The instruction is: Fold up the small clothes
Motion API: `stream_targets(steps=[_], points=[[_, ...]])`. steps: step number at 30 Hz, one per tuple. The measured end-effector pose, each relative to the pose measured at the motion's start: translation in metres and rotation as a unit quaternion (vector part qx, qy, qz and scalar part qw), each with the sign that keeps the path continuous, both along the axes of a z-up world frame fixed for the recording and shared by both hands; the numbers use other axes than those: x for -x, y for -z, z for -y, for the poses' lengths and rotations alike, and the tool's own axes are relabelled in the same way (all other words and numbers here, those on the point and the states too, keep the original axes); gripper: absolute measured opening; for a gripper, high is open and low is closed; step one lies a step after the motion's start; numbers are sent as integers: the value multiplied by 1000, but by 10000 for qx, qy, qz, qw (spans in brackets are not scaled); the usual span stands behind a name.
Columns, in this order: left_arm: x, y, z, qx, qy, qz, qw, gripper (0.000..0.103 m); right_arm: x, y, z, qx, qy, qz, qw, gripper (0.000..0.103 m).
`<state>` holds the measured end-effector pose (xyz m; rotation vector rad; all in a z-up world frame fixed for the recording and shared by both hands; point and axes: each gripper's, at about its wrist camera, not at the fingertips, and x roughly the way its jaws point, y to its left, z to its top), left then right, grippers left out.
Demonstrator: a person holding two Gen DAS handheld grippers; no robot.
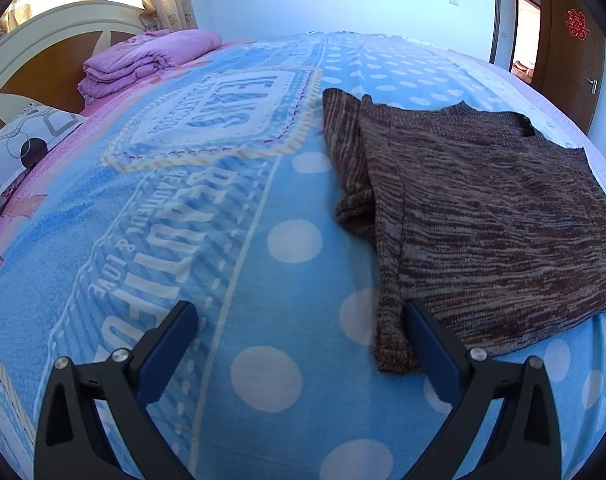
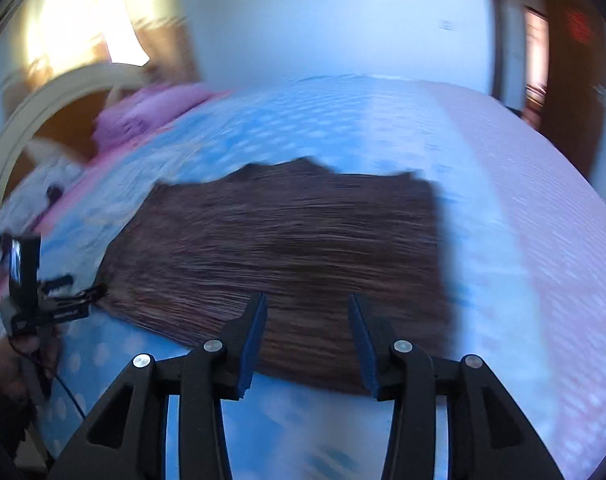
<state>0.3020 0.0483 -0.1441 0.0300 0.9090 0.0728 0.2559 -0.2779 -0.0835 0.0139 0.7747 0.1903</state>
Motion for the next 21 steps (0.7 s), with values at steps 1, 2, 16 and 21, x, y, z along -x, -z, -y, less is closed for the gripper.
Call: stream_targets(steps=[1,2,16,21], points=[[0,0,0,12,-3,3,10000,103,-7,8,-20,56,-136,-113,9998,44],[0,0,-1,29,-6,8,10000,103,-10,17,-32,106,-225,-225,9994,44],[10,-8,-5,75,-49,311,9995,103,11,17,-97,583,-647,74,9962,46],[9,-13,-14,141,-20,235,9996,103,-18,53,-129,-327,-1206,-800,9889,47]])
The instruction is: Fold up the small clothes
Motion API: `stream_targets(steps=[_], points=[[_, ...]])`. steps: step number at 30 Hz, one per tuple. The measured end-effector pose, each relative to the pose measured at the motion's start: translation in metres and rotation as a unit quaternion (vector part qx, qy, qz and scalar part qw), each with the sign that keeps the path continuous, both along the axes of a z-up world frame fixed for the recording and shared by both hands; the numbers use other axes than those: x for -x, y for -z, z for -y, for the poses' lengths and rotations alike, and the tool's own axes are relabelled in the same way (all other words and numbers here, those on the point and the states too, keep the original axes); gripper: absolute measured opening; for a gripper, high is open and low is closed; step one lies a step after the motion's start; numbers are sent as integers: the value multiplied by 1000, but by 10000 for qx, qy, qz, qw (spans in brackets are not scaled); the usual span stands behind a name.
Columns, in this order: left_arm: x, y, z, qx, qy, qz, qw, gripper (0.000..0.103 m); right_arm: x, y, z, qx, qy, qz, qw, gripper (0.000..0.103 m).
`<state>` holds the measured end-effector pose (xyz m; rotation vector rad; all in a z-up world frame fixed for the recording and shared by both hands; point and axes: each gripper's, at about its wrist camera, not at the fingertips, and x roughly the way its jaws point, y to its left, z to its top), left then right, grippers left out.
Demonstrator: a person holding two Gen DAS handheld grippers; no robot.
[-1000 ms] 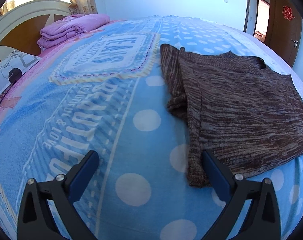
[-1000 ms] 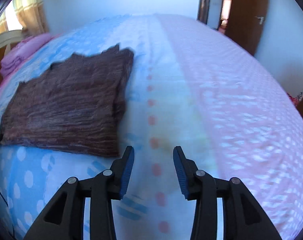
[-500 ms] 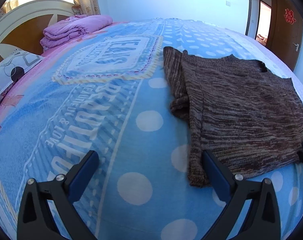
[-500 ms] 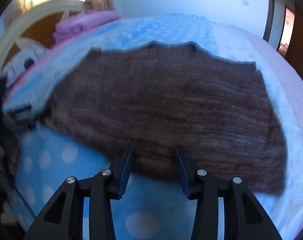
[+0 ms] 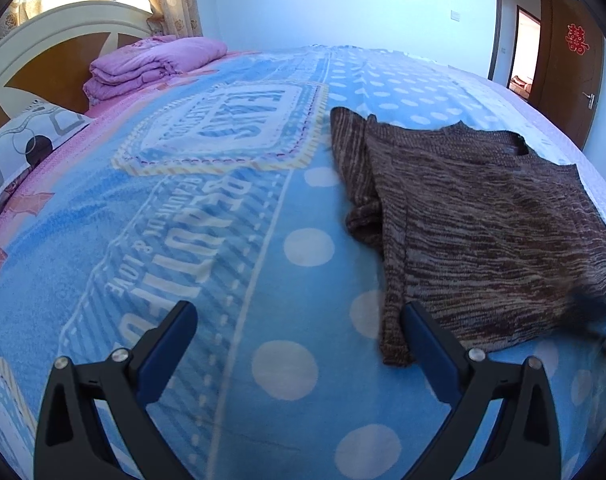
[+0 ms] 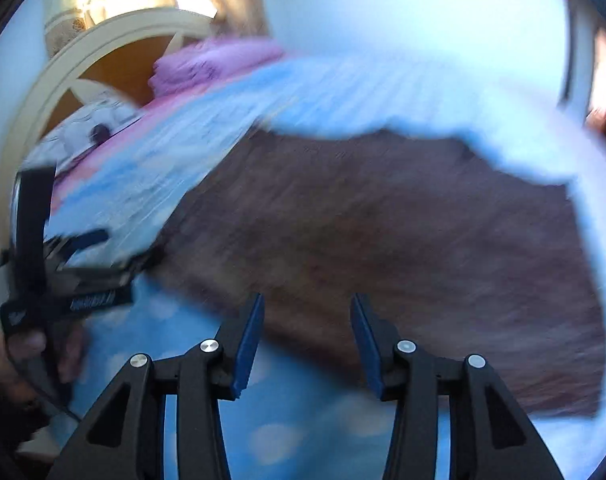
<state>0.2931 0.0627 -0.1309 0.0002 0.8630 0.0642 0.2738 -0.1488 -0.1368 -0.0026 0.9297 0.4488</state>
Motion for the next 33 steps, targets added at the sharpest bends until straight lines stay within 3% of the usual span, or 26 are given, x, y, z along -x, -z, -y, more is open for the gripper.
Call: stream_targets(steps=[1,2,4,7,9,13,19,24,29,33], points=[[0,-4,-4,-11,-6,50,10000,103,5,8,-4,21,-56,-70,10000,47],[0,-10,-8,-24,15,142,9999,103,16,8,-10,245,-105,238,9994,47],[-3,-19,-17,-72,81,259,9996,103,27,6,-20,647,-254,401,9968,48],[-15,-30,-28,-85,137,356,9992,103,29,-5,-24,621,-288,441,9967,48],[-25,-36,-32,-109,121,438,9989,103,28,-13,-33,745,-306,732,9941,49],[-48,-43,-45,440,266,510,9974,103,20,-11,-59,997,-552,996,9885,49],[-87,-31,-38,1227,550,144,9908,103,21,6,-103,1535,-973,1309,9746,49],[-116,-18,-14,1373,864,-91,9867,103,16,11,-118,1592,-1050,1324,9727,49],[-141,-4,-7,1576,969,-427,9818,84,11,10,-130,1694,-1075,1507,9680,49],[-152,4,-2,1734,1036,-547,9779,79,7,13,-137,1795,-1050,1562,9656,49]])
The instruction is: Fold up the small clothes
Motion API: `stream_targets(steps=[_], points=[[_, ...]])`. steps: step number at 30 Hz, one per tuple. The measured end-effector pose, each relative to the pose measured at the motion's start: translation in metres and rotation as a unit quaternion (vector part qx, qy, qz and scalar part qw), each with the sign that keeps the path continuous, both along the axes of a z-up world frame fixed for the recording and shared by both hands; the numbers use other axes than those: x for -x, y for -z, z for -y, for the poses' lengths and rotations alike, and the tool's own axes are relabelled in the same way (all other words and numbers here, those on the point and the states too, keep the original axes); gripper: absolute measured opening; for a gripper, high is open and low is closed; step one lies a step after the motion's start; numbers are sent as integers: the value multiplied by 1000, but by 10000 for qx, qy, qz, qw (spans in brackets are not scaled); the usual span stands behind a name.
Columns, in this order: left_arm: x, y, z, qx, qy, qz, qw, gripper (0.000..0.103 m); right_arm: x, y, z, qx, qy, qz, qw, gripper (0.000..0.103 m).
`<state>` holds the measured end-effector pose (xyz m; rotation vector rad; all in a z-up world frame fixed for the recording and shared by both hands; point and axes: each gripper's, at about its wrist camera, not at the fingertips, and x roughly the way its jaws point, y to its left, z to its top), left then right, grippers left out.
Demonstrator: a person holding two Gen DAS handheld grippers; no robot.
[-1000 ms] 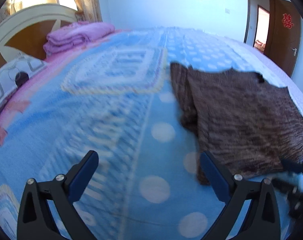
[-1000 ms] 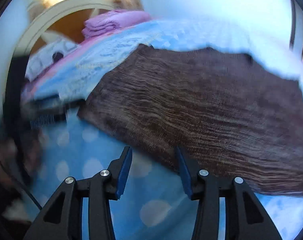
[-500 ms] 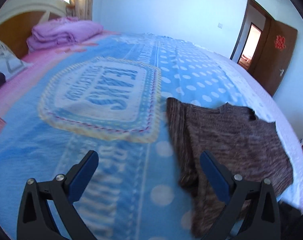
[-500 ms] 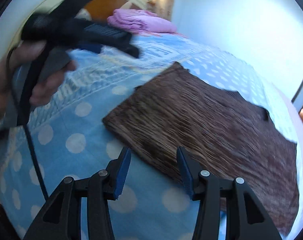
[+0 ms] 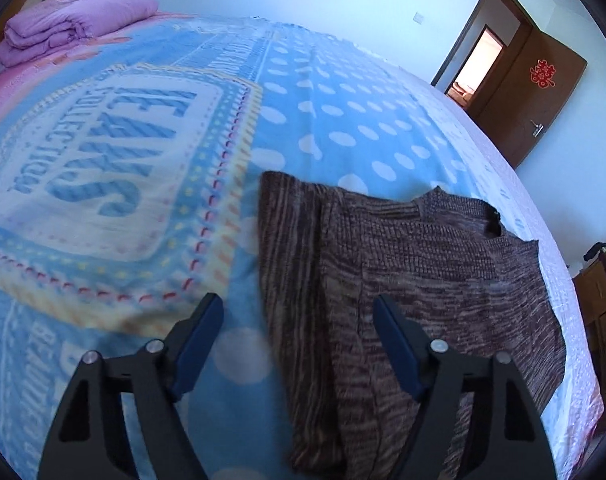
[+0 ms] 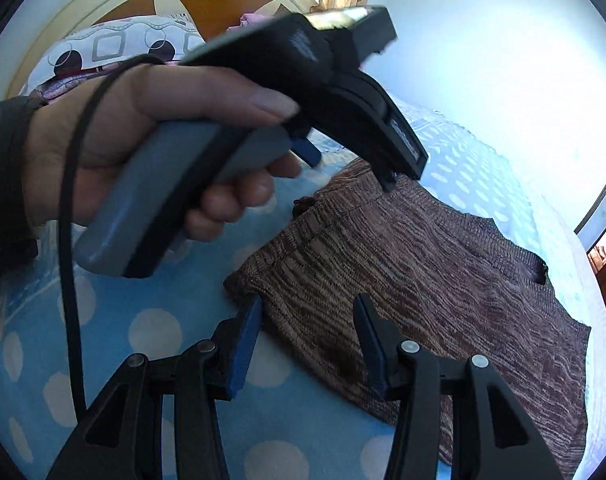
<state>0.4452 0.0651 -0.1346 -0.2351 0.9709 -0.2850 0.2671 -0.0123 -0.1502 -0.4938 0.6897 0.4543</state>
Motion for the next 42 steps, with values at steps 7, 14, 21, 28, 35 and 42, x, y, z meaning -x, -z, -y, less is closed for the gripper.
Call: stream_targets(steps=[7,14,21,28,35,42], points=[[-9,4,5,52,155,-24,9999,18,-3,2,-1,-42,-36,-44,10000,39],[-4,-1,-9,535,14,42,9986,11,5,1,-8,-71,-322,-113,9994,4],[-8,-5,-12,783,-70,-180,9967,10,7,-5,3,-363,-258,-218,9988,4],[-4,-28,-5,845,-37,-119,9963,10,5,-16,30,-904,-6,-341,9953,4],[1,-52,11,915,67,25,9958,10,3,-29,71,-1698,299,-420,9841,4],[7,-75,36,821,216,208,9962,10,6,-43,105,-2156,542,-335,9744,4]])
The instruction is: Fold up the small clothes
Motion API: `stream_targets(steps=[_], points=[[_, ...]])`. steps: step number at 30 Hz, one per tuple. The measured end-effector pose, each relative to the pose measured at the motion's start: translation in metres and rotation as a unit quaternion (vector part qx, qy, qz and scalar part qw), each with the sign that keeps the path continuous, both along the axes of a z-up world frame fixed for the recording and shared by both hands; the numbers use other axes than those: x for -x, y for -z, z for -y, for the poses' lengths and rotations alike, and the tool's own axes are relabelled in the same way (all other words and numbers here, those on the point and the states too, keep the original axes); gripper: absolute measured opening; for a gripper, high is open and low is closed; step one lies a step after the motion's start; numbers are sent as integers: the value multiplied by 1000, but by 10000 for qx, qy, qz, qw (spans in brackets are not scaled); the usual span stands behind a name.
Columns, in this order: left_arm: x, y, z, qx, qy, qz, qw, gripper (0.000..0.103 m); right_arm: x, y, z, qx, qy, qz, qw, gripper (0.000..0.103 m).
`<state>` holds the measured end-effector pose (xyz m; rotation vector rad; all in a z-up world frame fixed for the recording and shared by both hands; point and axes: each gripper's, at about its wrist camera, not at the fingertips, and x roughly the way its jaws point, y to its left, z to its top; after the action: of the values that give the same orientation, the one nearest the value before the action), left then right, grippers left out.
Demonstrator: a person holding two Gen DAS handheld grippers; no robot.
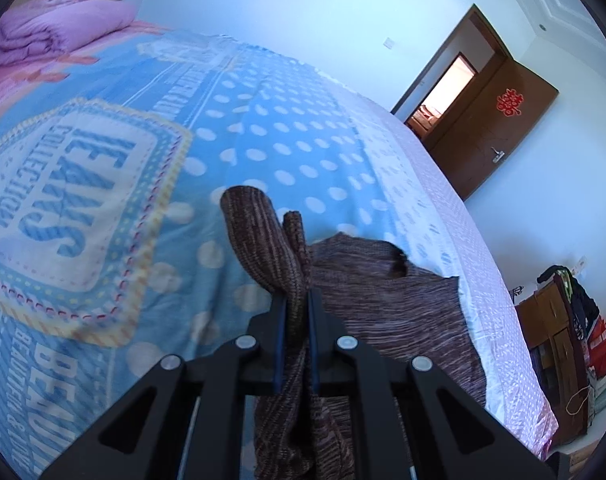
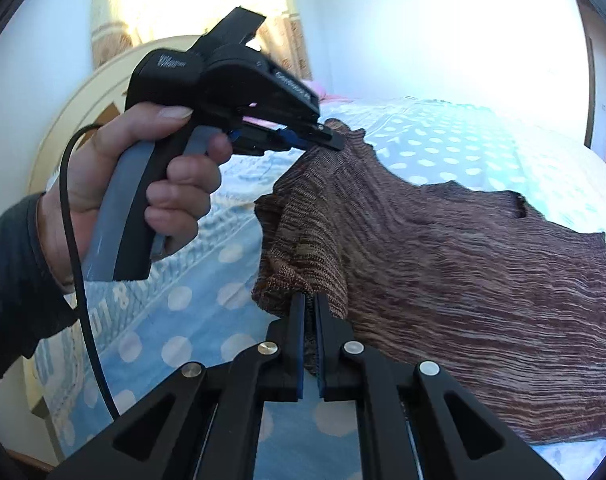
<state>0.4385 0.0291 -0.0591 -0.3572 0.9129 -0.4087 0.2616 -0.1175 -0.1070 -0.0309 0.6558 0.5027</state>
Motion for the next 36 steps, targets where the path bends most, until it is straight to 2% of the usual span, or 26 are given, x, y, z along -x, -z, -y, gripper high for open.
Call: stream_targets(steps=[11,16,25,36], points=[[6,-40,56,29,390,350,9986,10,21,-30,44,-571,269,185,9978,4],[5,-49,88,38,610,461,9971,10,33,-46,75,-838,494,252,9949,4],[1,-47,146,127,973,414,9943,10,52,-56,129,-844,805,141,9931,3],[3,-24,215,-39,1451,183,9892,10,60,-36,198,-991,1328,-273,9858,3]])
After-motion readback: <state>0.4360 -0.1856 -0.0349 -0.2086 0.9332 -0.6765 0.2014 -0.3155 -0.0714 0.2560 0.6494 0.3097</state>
